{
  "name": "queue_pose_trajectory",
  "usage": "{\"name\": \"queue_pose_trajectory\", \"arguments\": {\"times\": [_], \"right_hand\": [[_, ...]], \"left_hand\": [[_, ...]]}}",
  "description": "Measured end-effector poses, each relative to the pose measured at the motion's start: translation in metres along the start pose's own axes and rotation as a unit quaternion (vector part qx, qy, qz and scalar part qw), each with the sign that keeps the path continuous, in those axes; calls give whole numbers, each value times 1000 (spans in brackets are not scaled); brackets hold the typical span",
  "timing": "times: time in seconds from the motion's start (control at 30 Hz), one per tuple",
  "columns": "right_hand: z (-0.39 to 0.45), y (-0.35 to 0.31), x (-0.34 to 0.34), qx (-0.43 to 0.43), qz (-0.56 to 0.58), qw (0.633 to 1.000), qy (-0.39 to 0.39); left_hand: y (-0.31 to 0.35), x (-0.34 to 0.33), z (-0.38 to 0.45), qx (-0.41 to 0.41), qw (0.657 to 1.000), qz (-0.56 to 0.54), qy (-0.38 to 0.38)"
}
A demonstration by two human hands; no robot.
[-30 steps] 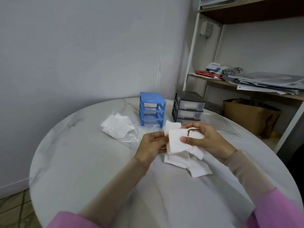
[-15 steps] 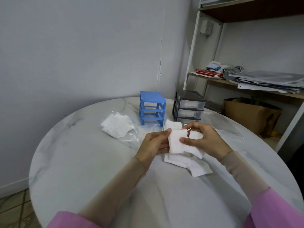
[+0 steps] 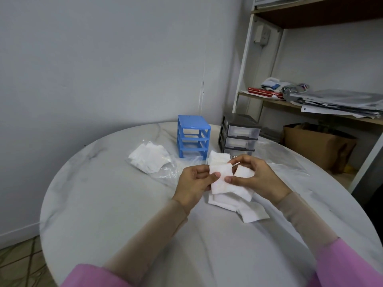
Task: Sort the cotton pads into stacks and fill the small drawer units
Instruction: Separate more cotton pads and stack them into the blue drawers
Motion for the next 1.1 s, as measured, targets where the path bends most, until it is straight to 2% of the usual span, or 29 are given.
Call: {"name": "queue_pose_trajectory", "arguments": {"times": [0.23, 0.43, 0.6, 0.77, 1.1], "right_hand": [[-1, 2, 9, -37, 53, 998, 8], [-2, -7, 16, -27, 110, 993, -23], [-4, -14, 11, -38, 140, 987, -66], [-3, -12, 4, -4, 53, 995, -84], [-4, -7, -5, 9, 10, 1000, -22]], "left_hand": [[-2, 6, 5, -31, 998, 37, 51], [-6, 3, 0, -125, 980, 135, 78], [-11, 0, -1, -114, 982, 134, 63], [-13, 1, 3, -49, 996, 67, 43], [-10, -6, -1, -52, 998, 43, 13]]}}
Point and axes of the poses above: each hand's wrist, its own z-axis towards the middle knuckle, its own x-axis out of the back of the hand, y = z × x, the point moved 2 cm from there along z, towards the middle knuckle, and after that the axes turned 11 degrees about y, right-handed, at the moved point
